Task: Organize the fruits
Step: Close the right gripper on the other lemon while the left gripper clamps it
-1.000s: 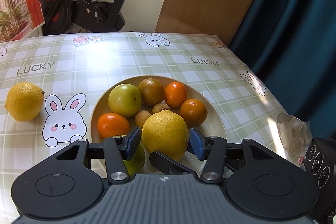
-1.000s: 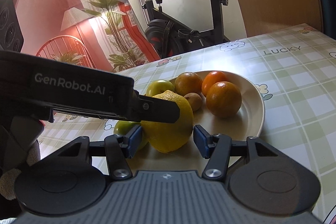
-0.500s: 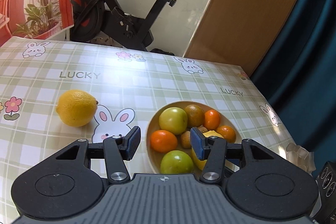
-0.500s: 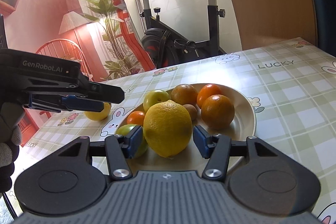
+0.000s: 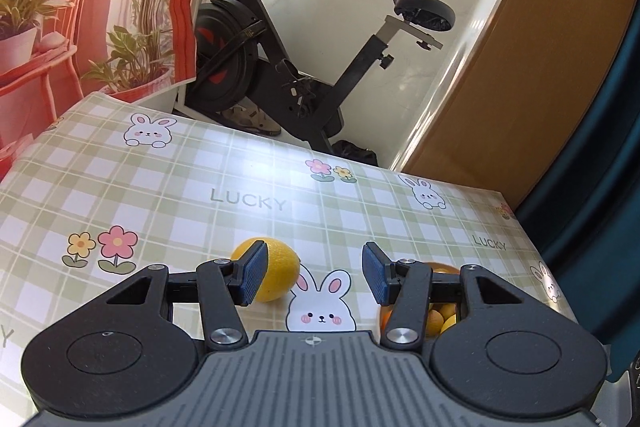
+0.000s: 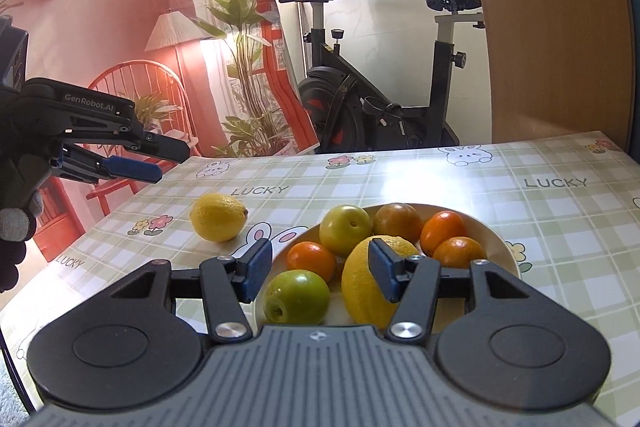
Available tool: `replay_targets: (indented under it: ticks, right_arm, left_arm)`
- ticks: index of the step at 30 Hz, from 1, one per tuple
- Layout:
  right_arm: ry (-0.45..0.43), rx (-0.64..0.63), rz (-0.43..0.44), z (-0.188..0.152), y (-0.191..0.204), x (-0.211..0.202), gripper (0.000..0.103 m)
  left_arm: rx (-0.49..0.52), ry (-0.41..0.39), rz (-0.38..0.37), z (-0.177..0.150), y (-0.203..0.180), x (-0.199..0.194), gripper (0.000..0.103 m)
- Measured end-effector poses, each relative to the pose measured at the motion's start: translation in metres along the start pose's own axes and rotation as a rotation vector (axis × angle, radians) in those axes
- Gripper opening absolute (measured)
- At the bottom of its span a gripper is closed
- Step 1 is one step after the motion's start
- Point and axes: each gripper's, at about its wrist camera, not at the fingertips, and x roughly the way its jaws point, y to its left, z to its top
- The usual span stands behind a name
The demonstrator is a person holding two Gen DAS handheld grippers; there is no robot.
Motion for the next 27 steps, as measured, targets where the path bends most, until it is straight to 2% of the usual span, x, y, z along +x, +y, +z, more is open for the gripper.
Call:
replay_targets:
  ticks: [10,16,19,24,27]
  right_arm:
    - [0.028,-0.070,0.080,0.024,0.026,0.043,0.056]
    - [0.077,-0.109,0.148,0.034,0.048,0.077,0.057]
    - [0.118,-0.126,0.164,0.034,0.060,0.099,0.066]
    - [0.177,-0.164,0.147,0.034,0.073,0.131,0.069]
    - [0.208,-0.167,0.135,0.034,0.074,0.147,0.070]
  left_arm:
    - [-0.015,-0.038,0.025,0.025,0.026,0.001,0.054]
    - [-0.055,-0.001,0.012,0.028,0.043,0.022,0.055]
    - [-0.073,0.011,0.012,0.024,0.049,0.036,0.055]
    - [-0.109,0.058,-0.010,0.019,0.058,0.056,0.056]
    - [-0.128,0.084,-0.031,0.016,0.063,0.065,0.059]
